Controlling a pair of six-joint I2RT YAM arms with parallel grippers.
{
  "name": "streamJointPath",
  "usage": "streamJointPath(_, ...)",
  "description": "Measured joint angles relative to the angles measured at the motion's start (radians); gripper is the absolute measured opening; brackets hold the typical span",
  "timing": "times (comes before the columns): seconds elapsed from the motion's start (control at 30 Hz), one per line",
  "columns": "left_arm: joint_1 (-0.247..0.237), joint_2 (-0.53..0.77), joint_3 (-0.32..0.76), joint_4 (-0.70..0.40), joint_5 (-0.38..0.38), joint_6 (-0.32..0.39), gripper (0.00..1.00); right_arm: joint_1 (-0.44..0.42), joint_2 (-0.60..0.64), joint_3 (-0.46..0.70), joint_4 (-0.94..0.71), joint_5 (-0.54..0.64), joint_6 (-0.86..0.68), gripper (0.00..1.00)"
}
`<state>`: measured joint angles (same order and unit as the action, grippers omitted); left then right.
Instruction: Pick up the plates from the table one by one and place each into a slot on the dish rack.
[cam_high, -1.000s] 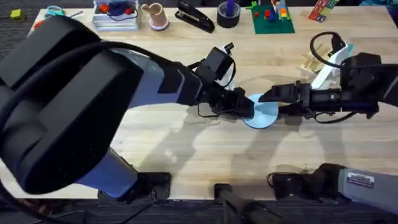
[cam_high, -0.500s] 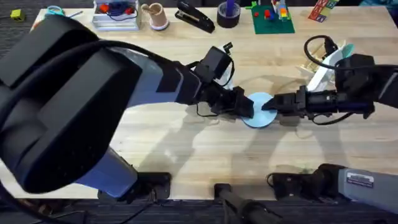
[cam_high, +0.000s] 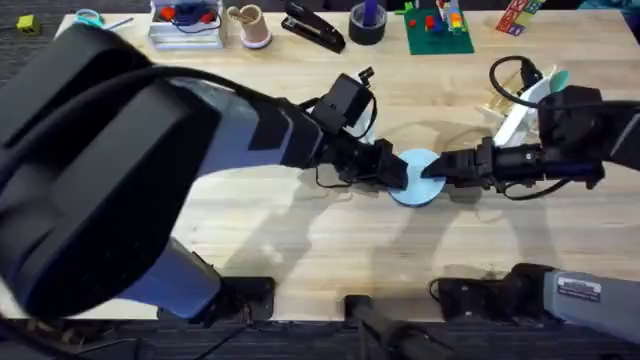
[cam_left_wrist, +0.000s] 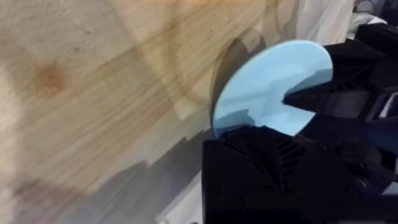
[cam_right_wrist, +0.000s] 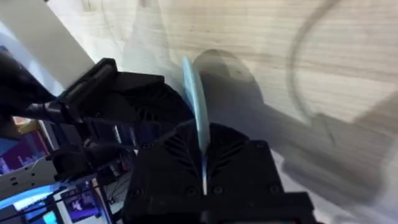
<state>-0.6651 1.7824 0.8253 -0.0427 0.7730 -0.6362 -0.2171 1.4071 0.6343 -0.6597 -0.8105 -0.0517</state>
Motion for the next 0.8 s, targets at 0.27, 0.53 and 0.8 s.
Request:
streamJointPath(0.27, 0.038, -0.174, -0.002, -0.142, -0.13, 0.047, 0.04, 0.012, -0.091, 0.164, -0.183, 0.075, 0.012, 0.031)
streamJointPath(0.53, 0.13, -0.339, 0.085, -0.467, -0.259, 0.186, 0.04, 0.012, -0.201, 0.413, -0.4, 0.167, 0.029, 0.031)
streamJointPath(0.8, 0.172, -0.363, 0.368, -0.773, -0.455, 0.402, 0.041, 0.012, -0.247, 0.676, -0.637, 0.334, 0.06, 0.031)
